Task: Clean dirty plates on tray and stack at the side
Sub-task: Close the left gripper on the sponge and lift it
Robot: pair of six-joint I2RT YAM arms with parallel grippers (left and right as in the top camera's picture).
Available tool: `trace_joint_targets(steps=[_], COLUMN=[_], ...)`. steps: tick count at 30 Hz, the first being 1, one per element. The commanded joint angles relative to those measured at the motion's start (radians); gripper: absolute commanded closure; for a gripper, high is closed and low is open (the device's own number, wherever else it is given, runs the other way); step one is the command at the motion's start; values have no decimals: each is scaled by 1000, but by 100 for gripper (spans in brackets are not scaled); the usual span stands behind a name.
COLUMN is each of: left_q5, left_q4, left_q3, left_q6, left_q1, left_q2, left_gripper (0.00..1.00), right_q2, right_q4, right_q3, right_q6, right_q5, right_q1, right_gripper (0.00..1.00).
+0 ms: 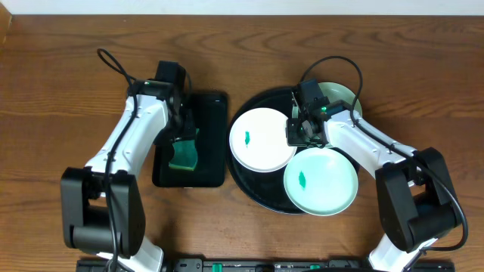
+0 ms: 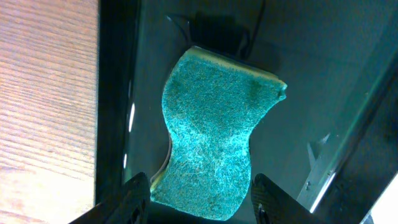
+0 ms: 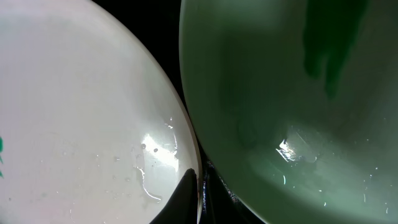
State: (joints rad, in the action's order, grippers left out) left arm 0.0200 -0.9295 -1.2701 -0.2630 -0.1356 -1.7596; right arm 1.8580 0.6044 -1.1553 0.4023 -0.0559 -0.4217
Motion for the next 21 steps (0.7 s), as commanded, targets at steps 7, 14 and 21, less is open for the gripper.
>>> trace_joint_targets(steps=[7, 14, 21], left_q5=[29, 29, 29], left_q4=[3, 5, 60], left_q3=[6, 8, 64], left_q6=[26, 25, 25], left_q1=[-2, -2, -2], left_q2=[-51, -51, -51], left_gripper=[46, 46, 46], right_q2=[-4, -4, -4], right_q4=[-3, -3, -3], right_q3=[6, 6, 6], right_q6=[9, 9, 9], right_q5=[-1, -2, -1], right_q1=[-6, -6, -6], right_gripper=[95, 95, 95])
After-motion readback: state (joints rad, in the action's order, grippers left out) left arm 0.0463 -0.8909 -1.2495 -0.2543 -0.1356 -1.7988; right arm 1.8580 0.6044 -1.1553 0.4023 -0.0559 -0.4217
